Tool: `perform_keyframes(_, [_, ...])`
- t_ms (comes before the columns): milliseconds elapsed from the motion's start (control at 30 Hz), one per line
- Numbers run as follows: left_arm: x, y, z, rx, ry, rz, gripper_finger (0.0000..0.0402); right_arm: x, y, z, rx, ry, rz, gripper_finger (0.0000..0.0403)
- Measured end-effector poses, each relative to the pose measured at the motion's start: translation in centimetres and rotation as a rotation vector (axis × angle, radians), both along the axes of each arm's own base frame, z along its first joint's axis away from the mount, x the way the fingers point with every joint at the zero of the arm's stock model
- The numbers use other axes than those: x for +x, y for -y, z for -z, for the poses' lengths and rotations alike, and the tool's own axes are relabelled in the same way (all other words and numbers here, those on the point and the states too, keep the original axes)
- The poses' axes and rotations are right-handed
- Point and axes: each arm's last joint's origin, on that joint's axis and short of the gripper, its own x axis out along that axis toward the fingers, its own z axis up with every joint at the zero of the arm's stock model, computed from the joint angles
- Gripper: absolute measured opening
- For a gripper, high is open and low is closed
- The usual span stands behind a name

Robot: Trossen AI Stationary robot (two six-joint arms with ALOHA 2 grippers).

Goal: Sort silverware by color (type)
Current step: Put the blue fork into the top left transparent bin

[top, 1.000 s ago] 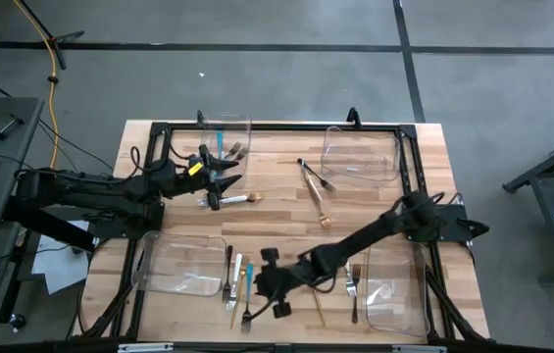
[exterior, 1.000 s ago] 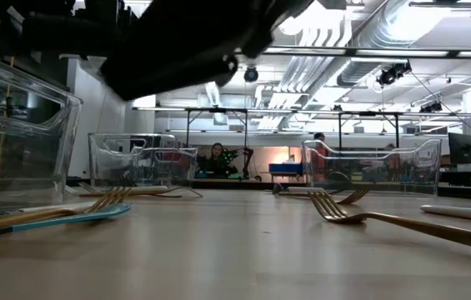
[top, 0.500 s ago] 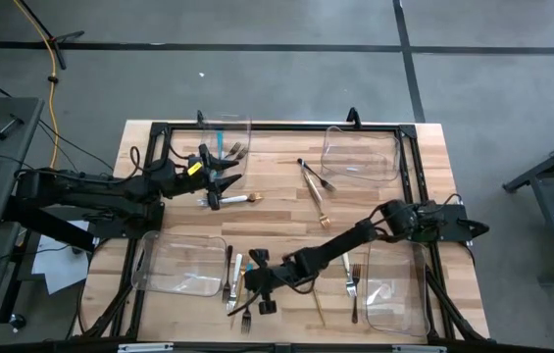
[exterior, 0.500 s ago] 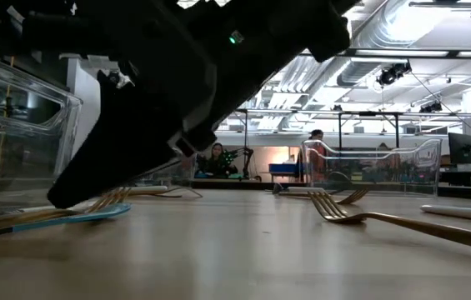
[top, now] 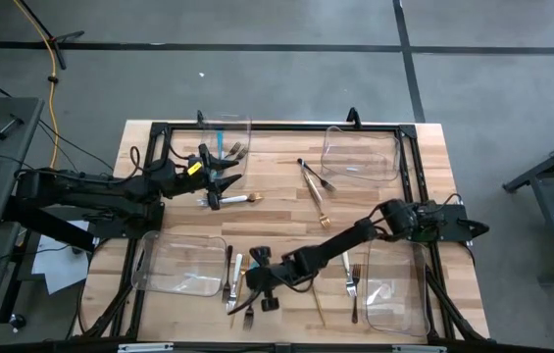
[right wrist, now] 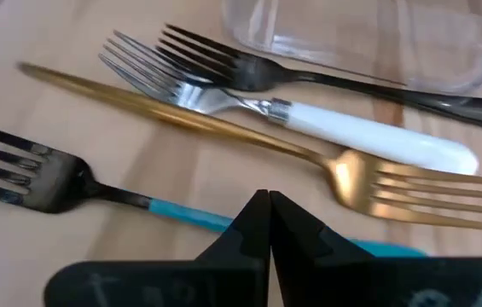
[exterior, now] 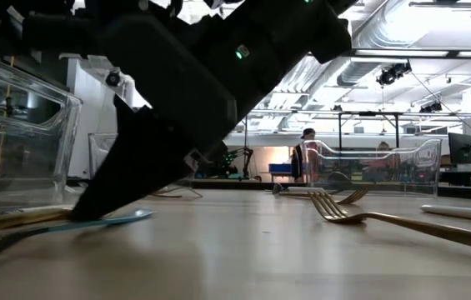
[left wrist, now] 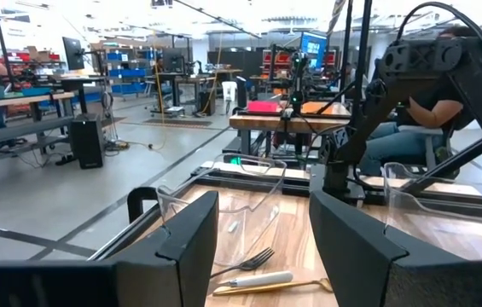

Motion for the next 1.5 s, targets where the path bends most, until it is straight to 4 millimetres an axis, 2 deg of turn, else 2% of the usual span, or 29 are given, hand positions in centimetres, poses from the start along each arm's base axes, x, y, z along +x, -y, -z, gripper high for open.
perform_keyframes(400, [0.0,0.0,0.2,-0.004,-0.022,0.0,0.0179,0.1,3.8,0.1,-0.113,-0.126,-0.04,0.0])
perform_keyframes(733, [0.0,0.0,0.3,-0.005,-0.026,0.0,0.0179,-0.6,8.2,-2.2,-0.205,-0.231,0.0,0.0])
perform_keyframes(933, [0.0,0.0,0.4,-0.007,-0.037,0.0,0.0179,-0.7,10.0,-3.7,-0.223,-0.231,0.034,0.0])
perform_keyframes(1067, [0.0,0.0,0.4,-0.008,-0.043,0.0,0.0179,-0.8,9.9,-5.1,-0.173,-0.195,0.021,0.0])
perform_keyframes(1233, [0.0,0.0,0.4,-0.008,-0.044,0.0,0.0179,-1.1,8.2,-5.6,-0.016,-0.199,-0.103,0.0])
perform_keyframes(1367, [0.0,0.0,0.4,-0.01,-0.044,0.0,0.0179,-1.6,7.3,-5.1,-0.006,-0.213,-0.13,0.0])
perform_keyframes(1500, [0.0,0.0,0.4,-0.01,-0.044,0.001,0.0179,-2.0,7.7,-4.1,-0.027,-0.231,-0.059,0.0])
